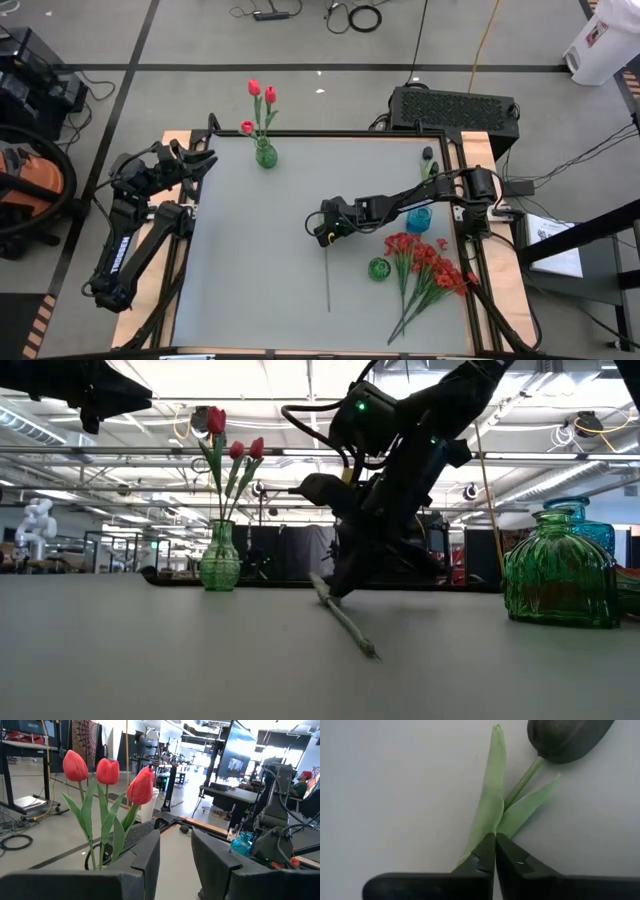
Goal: Sort flowers into vase by color
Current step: Put the bottom left black flower into the blue vase
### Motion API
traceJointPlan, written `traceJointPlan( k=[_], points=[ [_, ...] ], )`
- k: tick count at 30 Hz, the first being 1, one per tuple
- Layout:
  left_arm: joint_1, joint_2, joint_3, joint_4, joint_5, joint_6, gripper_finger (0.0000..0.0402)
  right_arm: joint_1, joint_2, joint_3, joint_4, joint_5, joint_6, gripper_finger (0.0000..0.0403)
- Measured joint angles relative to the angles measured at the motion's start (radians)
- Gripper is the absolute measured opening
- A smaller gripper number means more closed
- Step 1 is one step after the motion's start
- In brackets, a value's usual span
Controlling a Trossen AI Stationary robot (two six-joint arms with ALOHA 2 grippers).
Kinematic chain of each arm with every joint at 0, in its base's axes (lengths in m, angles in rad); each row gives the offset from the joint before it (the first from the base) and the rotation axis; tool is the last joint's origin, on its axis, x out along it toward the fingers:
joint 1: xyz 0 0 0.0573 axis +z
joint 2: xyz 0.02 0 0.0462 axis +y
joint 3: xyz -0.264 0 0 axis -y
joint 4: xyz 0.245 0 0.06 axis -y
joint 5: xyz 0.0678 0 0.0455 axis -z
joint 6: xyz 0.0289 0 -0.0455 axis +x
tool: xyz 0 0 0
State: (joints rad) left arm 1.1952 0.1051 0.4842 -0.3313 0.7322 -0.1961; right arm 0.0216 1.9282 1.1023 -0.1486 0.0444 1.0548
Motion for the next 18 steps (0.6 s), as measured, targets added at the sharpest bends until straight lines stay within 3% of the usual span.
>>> traceJointPlan(
  k=[11,18],
  points=[
    [0.0,0.0,0.0,0.0,0.0,0.001,0.0118,0.0,-0.035,0.0,-0.011,0.006,-0.049,0.0001],
    [0.0,0.0,0.0,0.0,0.0,0.002,0.0118,0.001,-0.122,0.001,-0.108,0.066,-0.07,0.0]
  ],
)
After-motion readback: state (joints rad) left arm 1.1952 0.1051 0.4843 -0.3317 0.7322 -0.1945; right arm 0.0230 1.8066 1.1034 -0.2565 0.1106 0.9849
